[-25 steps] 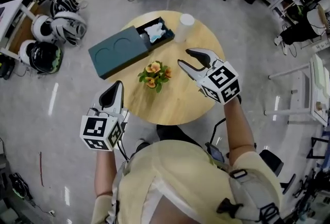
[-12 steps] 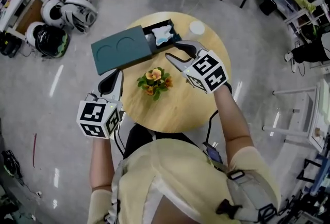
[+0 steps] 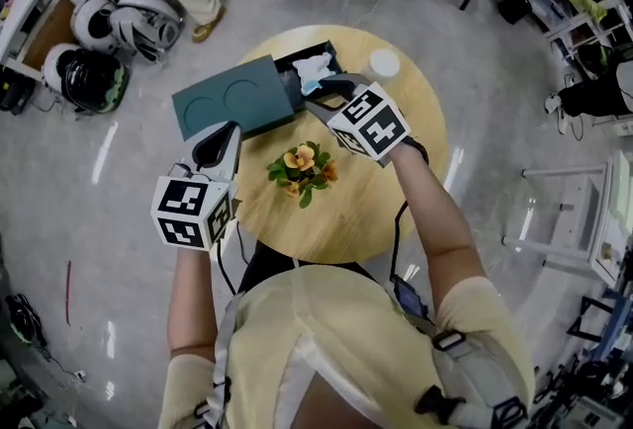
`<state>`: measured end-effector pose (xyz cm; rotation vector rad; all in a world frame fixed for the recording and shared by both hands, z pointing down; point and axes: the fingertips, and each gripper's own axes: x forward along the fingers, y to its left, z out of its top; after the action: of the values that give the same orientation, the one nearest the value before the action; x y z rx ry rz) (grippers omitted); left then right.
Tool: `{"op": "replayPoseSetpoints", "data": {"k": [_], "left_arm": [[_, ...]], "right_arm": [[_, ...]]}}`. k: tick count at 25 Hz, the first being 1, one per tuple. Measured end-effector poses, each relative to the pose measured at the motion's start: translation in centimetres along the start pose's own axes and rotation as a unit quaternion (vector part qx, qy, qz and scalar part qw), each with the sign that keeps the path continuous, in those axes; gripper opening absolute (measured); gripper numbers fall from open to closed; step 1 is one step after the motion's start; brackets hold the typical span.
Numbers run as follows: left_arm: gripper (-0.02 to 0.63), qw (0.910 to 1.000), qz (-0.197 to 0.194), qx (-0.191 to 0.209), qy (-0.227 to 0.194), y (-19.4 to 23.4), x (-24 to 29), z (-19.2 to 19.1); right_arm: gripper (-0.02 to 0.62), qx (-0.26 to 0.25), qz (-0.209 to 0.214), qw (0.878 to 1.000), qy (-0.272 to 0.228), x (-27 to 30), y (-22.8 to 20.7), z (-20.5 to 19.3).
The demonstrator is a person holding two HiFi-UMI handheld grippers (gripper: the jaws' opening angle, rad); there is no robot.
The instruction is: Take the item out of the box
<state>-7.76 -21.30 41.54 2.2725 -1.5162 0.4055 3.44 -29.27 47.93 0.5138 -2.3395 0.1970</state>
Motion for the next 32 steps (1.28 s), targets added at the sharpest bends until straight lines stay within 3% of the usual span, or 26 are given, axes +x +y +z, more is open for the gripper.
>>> {"op": "replayPoseSetpoints", "data": {"k": [10, 16, 24, 32], "left_arm": [[0.021, 0.9987, -0.047, 0.000, 0.018, 1.7, 4.7, -0.2], [0.021, 0.9980, -0.055, -0.002, 0.033, 2.8, 6.5, -1.1], [0.021, 0.9973, -0.059, -0.012, 0.042, 3.9, 7.8, -1.7], [0.021, 0.9966, -0.068, -0.021, 0.041, 4.3, 8.6, -2.1]], "right_arm": [[0.187, 0.013, -0.017, 0.997, 0.072, 5.3, -1.9, -1.6], [0.203, 0.006, -0.030, 0.992, 0.120, 7.8, -3.5, -2.9], [0.249, 0.006, -0.012, 0.983, 0.183, 9.8, -4.1, -4.4], [0.249, 0.000, -0.003, 0.971, 0.239, 11.0, -4.4, -5.7]]}}
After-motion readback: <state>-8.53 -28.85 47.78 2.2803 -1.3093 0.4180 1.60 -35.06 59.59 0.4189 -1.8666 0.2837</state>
